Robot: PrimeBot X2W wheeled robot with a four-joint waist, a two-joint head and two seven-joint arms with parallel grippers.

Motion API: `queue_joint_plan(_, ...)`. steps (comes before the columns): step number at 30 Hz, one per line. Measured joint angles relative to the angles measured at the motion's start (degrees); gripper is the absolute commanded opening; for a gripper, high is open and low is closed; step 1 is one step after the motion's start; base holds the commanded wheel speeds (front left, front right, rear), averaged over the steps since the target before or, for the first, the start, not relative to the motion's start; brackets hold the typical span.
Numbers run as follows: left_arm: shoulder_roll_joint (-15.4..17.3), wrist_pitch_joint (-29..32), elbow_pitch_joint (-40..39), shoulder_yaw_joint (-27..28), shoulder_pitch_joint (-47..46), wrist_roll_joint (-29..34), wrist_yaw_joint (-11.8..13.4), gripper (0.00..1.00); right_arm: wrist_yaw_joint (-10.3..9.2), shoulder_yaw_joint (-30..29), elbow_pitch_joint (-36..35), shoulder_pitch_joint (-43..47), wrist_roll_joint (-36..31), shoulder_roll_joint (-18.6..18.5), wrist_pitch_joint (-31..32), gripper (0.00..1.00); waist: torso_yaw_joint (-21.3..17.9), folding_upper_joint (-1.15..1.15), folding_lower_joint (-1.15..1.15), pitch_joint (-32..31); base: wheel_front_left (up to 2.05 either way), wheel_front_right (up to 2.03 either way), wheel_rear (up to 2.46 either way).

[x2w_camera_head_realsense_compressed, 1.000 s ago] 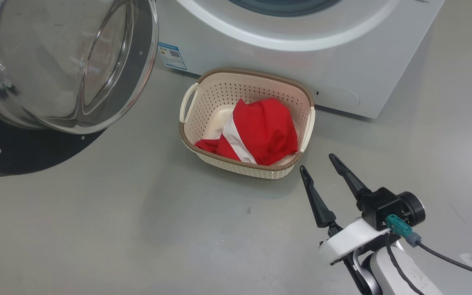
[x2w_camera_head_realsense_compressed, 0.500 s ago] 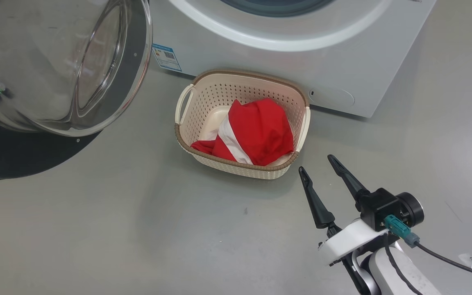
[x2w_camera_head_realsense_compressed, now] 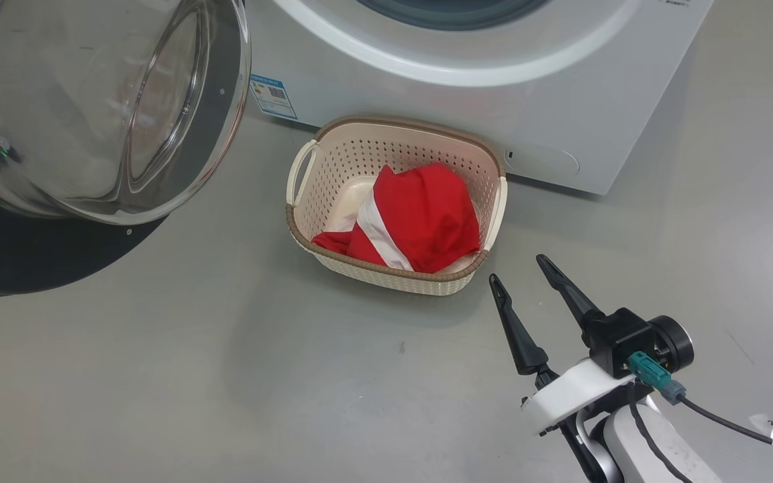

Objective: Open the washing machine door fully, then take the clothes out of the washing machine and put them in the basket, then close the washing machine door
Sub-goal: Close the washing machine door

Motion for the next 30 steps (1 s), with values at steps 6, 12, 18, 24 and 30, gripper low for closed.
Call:
queue_joint_plan(6,0.5,1.2,0.4,-0.5,-0.6,0.4,0.0,0.0,0.0,0.2,0.3,0.0,0.0,0.0,0.0,1.0,-0.1,0.0,0.0,-0.3,0.0,0.0,0.0)
queue_joint_plan(12,0.9,2.3,1.0,-1.2,-0.6,0.8,0.0,0.0,0.0,0.4,0.6,0.0,0.0,0.1,-0.1,1.0,-0.2,0.0,0.0,-0.8,0.0,0.0,0.0)
queue_joint_plan(18,1.1,4.4,1.5,-1.8,-0.6,0.9,-0.1,0.0,0.0,0.5,1.0,0.0,0.0,0.1,-0.2,1.0,-0.3,0.0,0.0,-1.3,0.0,0.0,0.0)
queue_joint_plan(24,1.1,7.3,1.7,-3.3,-0.6,1.2,-1.9,0.0,0.0,0.5,1.1,0.0,0.0,0.3,-0.5,1.0,-0.3,0.0,0.0,-1.7,0.0,0.0,0.0)
queue_joint_plan(30,0.0,9.8,2.0,-4.6,-0.5,1.7,-3.7,0.0,0.0,0.5,1.2,0.0,0.0,0.3,-0.5,1.0,-0.1,0.0,0.0,-2.0,0.0,0.0,0.0)
